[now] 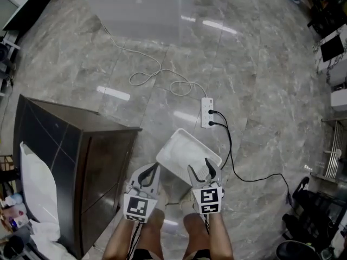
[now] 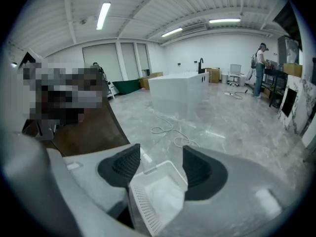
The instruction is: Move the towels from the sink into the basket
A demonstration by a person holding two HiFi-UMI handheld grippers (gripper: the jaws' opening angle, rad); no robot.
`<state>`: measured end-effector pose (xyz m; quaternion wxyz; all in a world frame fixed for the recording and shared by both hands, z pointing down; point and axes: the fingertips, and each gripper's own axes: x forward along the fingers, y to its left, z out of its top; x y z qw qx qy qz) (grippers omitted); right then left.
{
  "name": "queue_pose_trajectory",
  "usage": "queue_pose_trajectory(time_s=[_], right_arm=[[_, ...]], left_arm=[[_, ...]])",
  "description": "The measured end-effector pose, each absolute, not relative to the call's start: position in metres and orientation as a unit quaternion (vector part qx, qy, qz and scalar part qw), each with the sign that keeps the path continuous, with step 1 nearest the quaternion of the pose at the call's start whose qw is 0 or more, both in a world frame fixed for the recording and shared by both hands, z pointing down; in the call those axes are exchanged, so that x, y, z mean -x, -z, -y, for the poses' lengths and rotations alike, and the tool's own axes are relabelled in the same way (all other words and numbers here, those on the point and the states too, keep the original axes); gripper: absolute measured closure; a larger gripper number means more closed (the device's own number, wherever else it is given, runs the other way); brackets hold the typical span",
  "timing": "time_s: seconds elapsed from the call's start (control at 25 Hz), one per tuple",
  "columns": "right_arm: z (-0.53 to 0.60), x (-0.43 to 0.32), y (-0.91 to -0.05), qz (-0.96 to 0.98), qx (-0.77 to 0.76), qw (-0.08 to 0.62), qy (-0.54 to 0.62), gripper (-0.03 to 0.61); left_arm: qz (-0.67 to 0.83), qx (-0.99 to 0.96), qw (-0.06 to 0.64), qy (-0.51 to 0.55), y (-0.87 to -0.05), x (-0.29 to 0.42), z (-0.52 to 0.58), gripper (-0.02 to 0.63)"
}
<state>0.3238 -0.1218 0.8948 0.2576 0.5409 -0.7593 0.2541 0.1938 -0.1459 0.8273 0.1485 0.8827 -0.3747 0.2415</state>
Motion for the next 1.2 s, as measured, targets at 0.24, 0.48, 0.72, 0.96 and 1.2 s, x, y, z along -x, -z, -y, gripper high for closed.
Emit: queue_pose_trajectory(time_s=[0.24,0.48,0.72,0.96,1.2], right_arm=[[0.142,-0.326,-0.780,0.768,-0.561,0.222,-0.214,0.377],[0.160,-0.322,-0.664,0.781,-0.569,0.196,-0.168,0.413],[0.169,-0.307,-0.554,0.791,-0.576,0.167,-0.122,0.459],[0.169,-0.283,-0.460,0.800,-0.579,0.131,-0.081,0.513],[0.152,-0.251,-0.397,0.816,-0.565,0.115,-0.053,0.540]], left_arm=[[0.385,-0.889,0.115,-0.219,-0.726,-0.200,0.158,0.604],[0.403,-0.891,0.078,-0.193,-0.622,-0.197,0.171,0.604],[0.419,-0.890,0.046,-0.172,-0.526,-0.182,0.176,0.604],[0.437,-0.885,0.028,-0.157,-0.454,-0.162,0.168,0.604],[0.455,-0.879,0.022,-0.143,-0.403,-0.137,0.149,0.604]])
